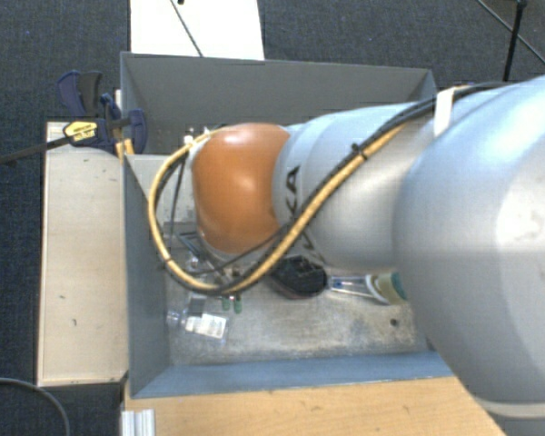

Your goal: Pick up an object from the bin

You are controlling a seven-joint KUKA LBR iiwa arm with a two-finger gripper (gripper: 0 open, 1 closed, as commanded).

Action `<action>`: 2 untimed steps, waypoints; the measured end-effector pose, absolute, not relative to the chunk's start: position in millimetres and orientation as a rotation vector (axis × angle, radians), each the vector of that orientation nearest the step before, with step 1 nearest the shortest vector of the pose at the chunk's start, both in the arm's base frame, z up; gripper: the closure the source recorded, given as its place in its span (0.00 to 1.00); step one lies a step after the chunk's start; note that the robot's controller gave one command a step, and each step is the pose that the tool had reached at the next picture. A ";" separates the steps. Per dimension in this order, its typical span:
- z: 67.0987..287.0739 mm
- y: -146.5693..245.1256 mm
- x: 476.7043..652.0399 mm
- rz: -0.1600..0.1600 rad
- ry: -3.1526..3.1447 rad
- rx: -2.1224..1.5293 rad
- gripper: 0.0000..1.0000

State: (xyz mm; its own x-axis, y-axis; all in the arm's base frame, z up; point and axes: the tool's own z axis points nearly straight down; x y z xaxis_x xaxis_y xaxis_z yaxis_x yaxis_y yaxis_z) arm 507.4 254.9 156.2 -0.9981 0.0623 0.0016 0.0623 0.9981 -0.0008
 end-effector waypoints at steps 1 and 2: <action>146.4 125.0 493.2 0.004 -3.117 0.391 1.00; 368.6 130.5 503.5 0.000 -3.076 0.704 1.00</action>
Offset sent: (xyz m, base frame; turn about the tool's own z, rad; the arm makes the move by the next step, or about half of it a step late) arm -0.0149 -0.1262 -0.0097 -0.3171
